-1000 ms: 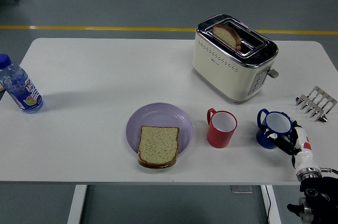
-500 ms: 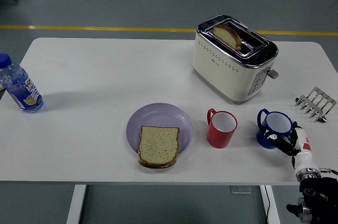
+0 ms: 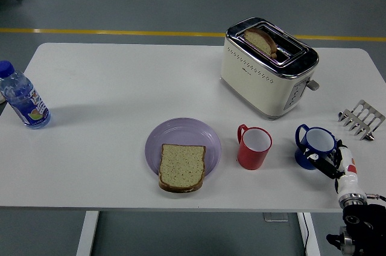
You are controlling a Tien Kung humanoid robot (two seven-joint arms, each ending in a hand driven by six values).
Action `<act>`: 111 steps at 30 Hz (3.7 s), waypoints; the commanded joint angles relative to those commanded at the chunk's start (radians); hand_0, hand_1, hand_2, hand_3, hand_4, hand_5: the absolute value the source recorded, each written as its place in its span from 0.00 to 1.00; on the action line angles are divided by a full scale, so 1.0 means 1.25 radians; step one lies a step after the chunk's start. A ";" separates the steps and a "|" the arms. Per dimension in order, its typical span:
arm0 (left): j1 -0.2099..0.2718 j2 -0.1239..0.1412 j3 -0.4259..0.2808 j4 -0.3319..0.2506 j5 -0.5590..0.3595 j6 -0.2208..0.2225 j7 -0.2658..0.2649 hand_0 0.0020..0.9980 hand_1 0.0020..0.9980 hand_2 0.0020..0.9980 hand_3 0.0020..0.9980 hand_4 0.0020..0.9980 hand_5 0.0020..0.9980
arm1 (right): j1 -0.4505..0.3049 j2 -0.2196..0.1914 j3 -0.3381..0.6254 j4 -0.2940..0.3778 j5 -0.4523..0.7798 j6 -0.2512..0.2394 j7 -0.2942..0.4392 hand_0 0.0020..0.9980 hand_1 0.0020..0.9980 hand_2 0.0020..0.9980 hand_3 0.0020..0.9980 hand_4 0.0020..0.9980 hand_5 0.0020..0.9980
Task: Pick up the cup,pour liquid into bread,place the cup on the desk
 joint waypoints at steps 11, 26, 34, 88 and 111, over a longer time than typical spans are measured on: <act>-0.002 0.001 -0.004 -0.001 0.003 -0.001 0.000 0.67 0.74 0.74 0.64 0.41 1.00 | 0.002 0.000 0.000 0.001 0.009 -0.004 0.007 0.86 0.75 0.85 0.88 0.96 0.17; -0.003 0.000 -0.008 -0.001 0.004 -0.001 0.000 0.67 0.74 0.74 0.64 0.41 1.00 | 0.002 -0.001 -0.003 0.007 0.072 -0.029 0.076 0.62 0.57 0.64 0.75 0.90 0.14; -0.003 0.001 -0.011 -0.001 0.007 -0.002 0.000 0.67 0.74 0.74 0.64 0.41 1.00 | -0.006 0.003 0.024 0.017 0.095 -0.049 0.119 0.57 0.54 0.60 0.73 0.90 0.14; 0.003 0.001 -0.011 -0.001 0.008 -0.003 0.001 0.67 0.74 0.74 0.64 0.40 1.00 | 0.010 -0.050 0.148 0.456 -0.387 0.130 -0.319 0.22 0.28 0.49 0.54 0.83 0.06; -0.003 0.002 -0.008 -0.001 -0.002 -0.007 0.001 0.67 0.74 0.74 0.64 0.40 1.00 | 0.277 0.021 -0.137 0.317 -0.421 0.150 -0.369 0.20 0.27 0.49 0.54 0.82 0.05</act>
